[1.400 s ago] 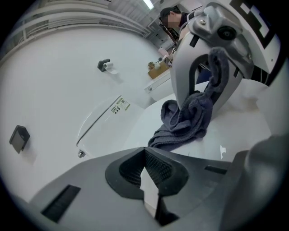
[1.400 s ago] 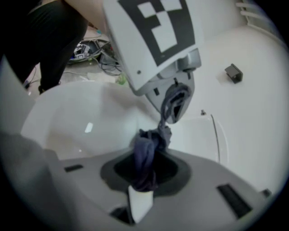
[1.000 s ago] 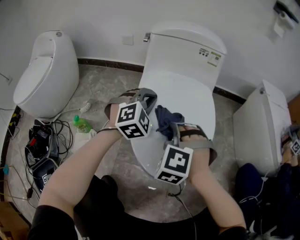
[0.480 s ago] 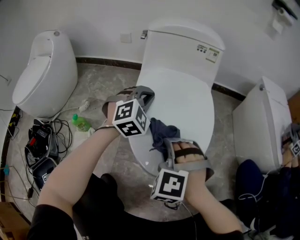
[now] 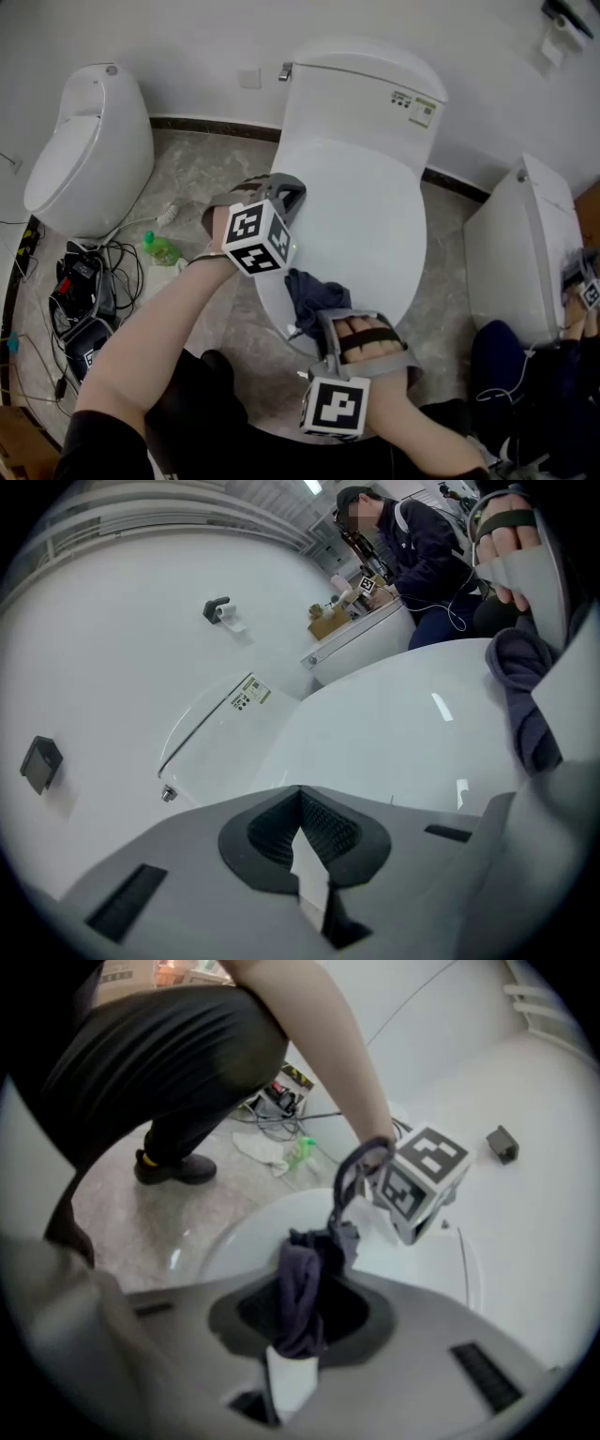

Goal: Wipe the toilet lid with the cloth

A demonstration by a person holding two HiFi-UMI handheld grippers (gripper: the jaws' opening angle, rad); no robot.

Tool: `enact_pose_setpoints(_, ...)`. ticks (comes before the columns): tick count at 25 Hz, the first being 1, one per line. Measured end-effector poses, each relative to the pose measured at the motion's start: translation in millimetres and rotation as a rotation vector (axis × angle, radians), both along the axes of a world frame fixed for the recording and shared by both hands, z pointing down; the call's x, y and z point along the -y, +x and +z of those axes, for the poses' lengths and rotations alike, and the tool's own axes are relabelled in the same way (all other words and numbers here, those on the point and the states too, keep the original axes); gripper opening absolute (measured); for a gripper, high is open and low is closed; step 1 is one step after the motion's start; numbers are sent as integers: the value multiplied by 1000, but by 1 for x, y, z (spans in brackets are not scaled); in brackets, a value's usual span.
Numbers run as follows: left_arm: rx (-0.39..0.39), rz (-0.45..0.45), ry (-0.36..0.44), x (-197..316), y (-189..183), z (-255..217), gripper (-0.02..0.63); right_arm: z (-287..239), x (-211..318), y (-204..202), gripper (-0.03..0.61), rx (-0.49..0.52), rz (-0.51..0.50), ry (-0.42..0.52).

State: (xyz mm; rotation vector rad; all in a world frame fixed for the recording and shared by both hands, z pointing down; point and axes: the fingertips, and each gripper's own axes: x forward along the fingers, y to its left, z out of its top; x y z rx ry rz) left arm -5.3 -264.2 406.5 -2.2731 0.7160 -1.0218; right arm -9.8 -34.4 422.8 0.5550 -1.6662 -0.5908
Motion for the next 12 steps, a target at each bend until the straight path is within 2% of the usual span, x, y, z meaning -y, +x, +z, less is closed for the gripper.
enact_pose_setpoints(5, -6, -16, 16, 2, -8, -9, 12, -15, -1, 1, 81, 57, -24, -16)
enact_pose_setpoints(8, -46, -58, 17, 8, -24, -23, 11, -48, 36, 10, 81, 92, -7, 60)
enact_pose_setpoints(12, -63, -104, 27, 9, -44, -35, 11, -90, 114, 24, 82, 90, 49, 174)
